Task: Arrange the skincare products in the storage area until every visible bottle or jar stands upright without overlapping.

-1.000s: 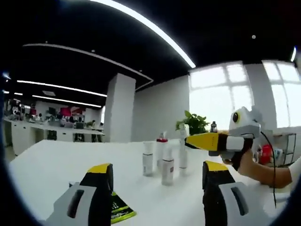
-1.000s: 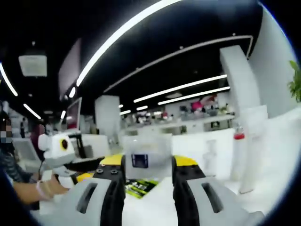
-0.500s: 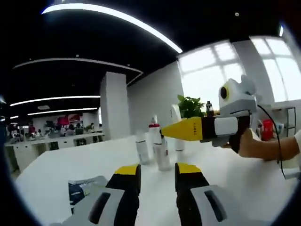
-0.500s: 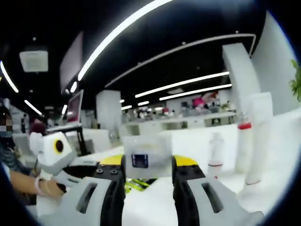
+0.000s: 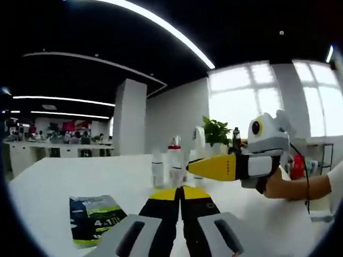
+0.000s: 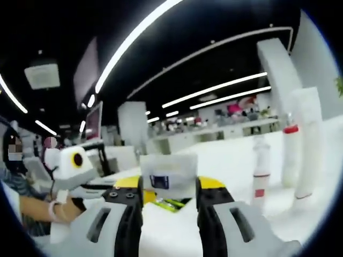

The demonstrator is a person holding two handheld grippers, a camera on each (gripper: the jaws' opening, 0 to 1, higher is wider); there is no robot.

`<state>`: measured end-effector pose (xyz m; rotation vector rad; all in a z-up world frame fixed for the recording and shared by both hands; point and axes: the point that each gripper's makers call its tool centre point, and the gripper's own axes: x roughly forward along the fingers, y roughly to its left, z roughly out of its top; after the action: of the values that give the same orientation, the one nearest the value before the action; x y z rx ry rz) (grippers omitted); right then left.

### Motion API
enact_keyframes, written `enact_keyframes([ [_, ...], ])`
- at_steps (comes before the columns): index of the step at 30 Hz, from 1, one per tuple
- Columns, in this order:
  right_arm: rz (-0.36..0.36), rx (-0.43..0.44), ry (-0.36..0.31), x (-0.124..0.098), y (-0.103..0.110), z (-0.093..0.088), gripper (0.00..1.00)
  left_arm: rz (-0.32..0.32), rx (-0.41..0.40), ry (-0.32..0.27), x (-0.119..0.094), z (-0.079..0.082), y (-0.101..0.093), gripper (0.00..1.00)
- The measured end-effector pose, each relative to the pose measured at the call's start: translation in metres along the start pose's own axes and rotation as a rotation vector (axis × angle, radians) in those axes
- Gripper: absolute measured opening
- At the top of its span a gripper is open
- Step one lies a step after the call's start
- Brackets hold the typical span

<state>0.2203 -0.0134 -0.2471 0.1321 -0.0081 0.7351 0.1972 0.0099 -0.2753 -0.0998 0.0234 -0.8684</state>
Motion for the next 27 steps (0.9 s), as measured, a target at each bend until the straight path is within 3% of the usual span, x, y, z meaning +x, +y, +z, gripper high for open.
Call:
enact_keyframes([
  [4, 0.024, -0.004, 0.000, 0.001, 0.002, 0.000, 0.42, -0.028, -0.055, 0.008, -0.002, -0.001, -0.001, 0.00],
  [7, 0.071, 0.068, -0.012, -0.001, 0.006, 0.004, 0.47, -0.081, -0.160, 0.008, -0.006, 0.002, -0.003, 0.00],
  [8, 0.086, 0.100, -0.023, -0.002, 0.005, 0.007, 0.47, -0.165, -0.297, 0.018, -0.011, 0.006, -0.011, 0.00],
  [9, 0.101, 0.132, -0.034, -0.003, 0.004, 0.010, 0.47, -0.225, -0.347, 0.009, -0.013, 0.011, -0.015, 0.00],
  [11, 0.108, 0.153, -0.037, -0.004, 0.004, 0.011, 0.42, -0.259, -0.376, -0.002, -0.014, 0.014, -0.018, 0.00],
  [13, 0.245, 0.308, -0.115, -0.013, 0.016, 0.032, 0.39, -0.397, -0.497, -0.001, -0.019, 0.019, -0.028, 0.00],
  [15, 0.334, 0.366, -0.167, -0.020, 0.025, 0.045, 0.40, -0.449, -0.523, 0.000, -0.020, 0.020, -0.033, 0.00],
  [16, 0.352, 0.382, -0.169, -0.021, 0.026, 0.046, 0.41, -0.507, -0.544, 0.015, -0.022, 0.021, -0.042, 0.00],
  [19, 0.393, 0.401, -0.154, -0.023, 0.034, 0.045, 0.37, -0.596, -0.551, 0.049, -0.026, 0.019, -0.057, 0.00],
  [22, 0.416, 0.403, -0.120, -0.019, 0.039, 0.039, 0.33, -0.613, -0.548, 0.071, -0.025, 0.016, -0.063, 0.00],
  [23, 0.435, 0.399, -0.092, -0.019, 0.044, 0.035, 0.32, -0.619, -0.536, 0.080, -0.025, 0.012, -0.079, 0.00],
  [27, 0.460, 0.349, -0.032, -0.018, 0.056, 0.024, 0.23, -0.650, -0.550, 0.086, -0.030, 0.013, -0.090, 0.00],
])
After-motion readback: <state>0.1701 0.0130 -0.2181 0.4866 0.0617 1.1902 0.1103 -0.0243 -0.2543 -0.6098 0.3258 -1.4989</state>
